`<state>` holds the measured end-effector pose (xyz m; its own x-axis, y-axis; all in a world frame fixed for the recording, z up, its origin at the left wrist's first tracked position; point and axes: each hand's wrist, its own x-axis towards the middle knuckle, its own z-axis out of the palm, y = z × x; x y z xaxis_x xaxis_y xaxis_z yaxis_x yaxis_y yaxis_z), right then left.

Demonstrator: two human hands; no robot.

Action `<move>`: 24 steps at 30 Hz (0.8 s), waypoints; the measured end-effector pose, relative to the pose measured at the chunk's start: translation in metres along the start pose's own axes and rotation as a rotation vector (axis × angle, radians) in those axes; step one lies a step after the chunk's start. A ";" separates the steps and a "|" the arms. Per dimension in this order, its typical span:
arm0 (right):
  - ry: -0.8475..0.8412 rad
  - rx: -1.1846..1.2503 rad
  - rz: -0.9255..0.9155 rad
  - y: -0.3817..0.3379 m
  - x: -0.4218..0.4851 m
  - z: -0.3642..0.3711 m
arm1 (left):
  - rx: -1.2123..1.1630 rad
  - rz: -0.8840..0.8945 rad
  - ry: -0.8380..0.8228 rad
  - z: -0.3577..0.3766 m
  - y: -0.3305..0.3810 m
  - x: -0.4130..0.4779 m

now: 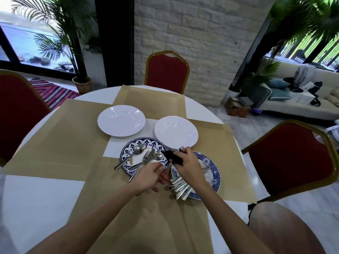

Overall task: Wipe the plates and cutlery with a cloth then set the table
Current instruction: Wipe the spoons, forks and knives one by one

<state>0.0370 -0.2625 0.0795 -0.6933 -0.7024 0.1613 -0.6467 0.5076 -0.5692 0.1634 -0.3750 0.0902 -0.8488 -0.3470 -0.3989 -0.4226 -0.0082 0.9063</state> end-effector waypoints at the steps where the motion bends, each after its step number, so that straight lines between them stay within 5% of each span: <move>1: 0.040 0.019 0.044 0.003 0.003 -0.002 | 0.011 0.003 -0.007 0.000 -0.001 0.000; 6: 0.205 0.322 0.519 0.011 0.022 -0.022 | 0.207 0.102 0.011 0.005 -0.006 0.003; 11: 0.051 0.895 0.928 0.009 0.024 -0.022 | 1.057 0.363 0.142 0.011 -0.016 0.010; 13: 0.027 1.005 0.987 0.010 0.022 -0.021 | 1.170 0.372 0.167 0.015 -0.017 0.005; 16: 0.054 1.041 0.960 0.010 0.019 -0.019 | 0.781 0.307 0.181 0.014 -0.014 0.001; 20: 0.139 1.022 0.835 0.010 0.019 -0.020 | 0.100 0.057 -0.037 0.011 0.000 -0.001; 24: 0.172 0.357 0.456 0.011 0.014 -0.013 | -0.051 0.008 -0.063 0.006 0.011 -0.003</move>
<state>0.0158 -0.2606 0.0863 -0.9362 -0.3476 -0.0518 -0.1461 0.5192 -0.8421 0.1593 -0.3684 0.1010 -0.8713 -0.2875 -0.3978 -0.3998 -0.0541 0.9150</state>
